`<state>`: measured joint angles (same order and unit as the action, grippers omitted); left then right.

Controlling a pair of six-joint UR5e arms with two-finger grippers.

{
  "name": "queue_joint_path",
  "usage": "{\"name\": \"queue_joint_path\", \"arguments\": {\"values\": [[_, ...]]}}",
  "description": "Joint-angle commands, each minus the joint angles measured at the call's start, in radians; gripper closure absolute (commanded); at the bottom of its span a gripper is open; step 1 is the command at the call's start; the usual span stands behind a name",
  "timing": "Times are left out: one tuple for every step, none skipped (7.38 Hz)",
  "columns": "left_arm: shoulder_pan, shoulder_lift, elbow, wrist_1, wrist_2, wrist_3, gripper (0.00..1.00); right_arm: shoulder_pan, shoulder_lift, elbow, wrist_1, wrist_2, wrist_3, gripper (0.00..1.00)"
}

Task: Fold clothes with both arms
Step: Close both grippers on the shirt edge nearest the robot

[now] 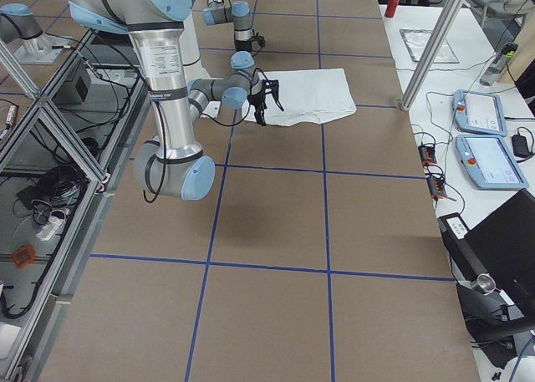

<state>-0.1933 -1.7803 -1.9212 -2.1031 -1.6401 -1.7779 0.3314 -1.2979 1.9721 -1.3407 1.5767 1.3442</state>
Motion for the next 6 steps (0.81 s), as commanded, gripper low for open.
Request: {"name": "queue_joint_path", "arguments": {"values": [[0.000, -0.001, -0.005, 0.000, -0.001, 0.002, 1.00, -0.014, 0.000, -0.018, 0.003, -0.007, 0.051, 0.00], [0.000, -0.001, -0.007, 0.000, -0.001, 0.002, 1.00, -0.021, 0.002, -0.012, 0.000, -0.010, 0.138, 0.00], [0.000, -0.001, -0.010, 0.000, -0.001, 0.000, 1.00, -0.043, 0.002, -0.010, 0.000, -0.012, 0.258, 0.01], [0.000, -0.001, -0.012, 0.000, -0.001, 0.000, 1.00, -0.067, 0.015, -0.010, -0.002, -0.012, 0.382, 0.03], [0.000, -0.001, -0.012, 0.000, -0.001, 0.000, 1.00, -0.099, 0.041, -0.022, -0.014, -0.015, 0.485, 0.06], [0.000, -0.001, -0.013, 0.000, -0.001, 0.000, 1.00, -0.115, 0.054, -0.021, -0.058, -0.017, 0.577, 0.09]]}}
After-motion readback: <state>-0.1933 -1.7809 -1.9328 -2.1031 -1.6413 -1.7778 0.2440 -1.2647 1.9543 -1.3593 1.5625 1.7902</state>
